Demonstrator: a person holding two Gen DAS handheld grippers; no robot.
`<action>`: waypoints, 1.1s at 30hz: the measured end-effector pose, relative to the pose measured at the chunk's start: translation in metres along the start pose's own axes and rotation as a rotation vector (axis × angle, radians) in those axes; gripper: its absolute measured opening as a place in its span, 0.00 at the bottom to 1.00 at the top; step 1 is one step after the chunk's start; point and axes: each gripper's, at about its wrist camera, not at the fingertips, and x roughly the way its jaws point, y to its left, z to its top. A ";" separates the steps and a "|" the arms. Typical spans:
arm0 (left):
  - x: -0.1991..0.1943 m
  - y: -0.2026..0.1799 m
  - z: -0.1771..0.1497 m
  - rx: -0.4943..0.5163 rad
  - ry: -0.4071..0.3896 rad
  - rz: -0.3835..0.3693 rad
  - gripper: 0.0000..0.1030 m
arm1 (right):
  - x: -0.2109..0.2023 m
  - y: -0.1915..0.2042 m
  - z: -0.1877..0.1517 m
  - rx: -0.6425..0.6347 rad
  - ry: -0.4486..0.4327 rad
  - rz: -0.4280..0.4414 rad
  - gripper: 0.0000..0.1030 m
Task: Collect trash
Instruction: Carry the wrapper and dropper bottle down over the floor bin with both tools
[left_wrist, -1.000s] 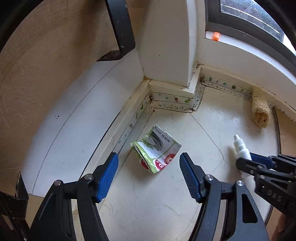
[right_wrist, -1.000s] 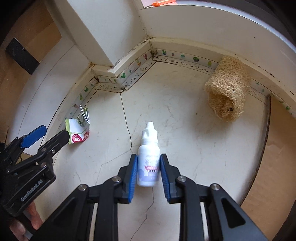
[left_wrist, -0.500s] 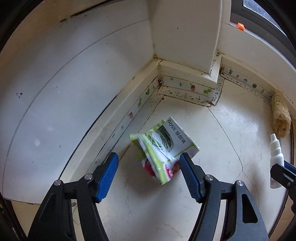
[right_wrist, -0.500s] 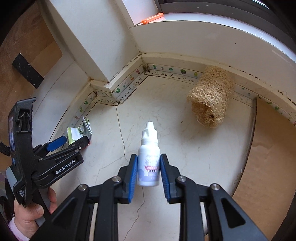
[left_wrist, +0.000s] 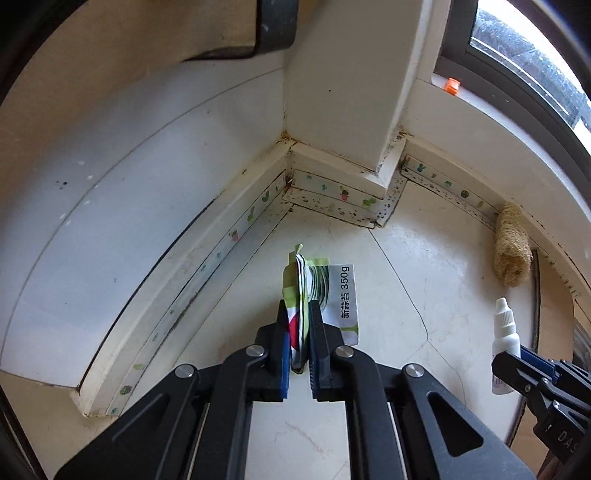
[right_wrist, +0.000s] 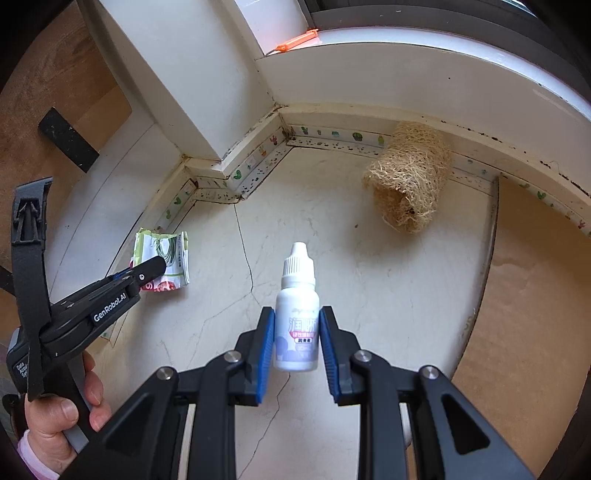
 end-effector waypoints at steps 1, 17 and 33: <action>-0.008 -0.001 -0.003 0.010 -0.005 -0.006 0.05 | -0.003 0.000 -0.002 0.003 -0.002 0.003 0.24; -0.195 -0.005 -0.096 0.207 -0.085 -0.111 0.05 | -0.115 0.050 -0.095 0.045 -0.092 0.043 0.24; -0.355 0.061 -0.262 0.340 -0.124 -0.271 0.05 | -0.252 0.155 -0.282 0.086 -0.212 0.038 0.24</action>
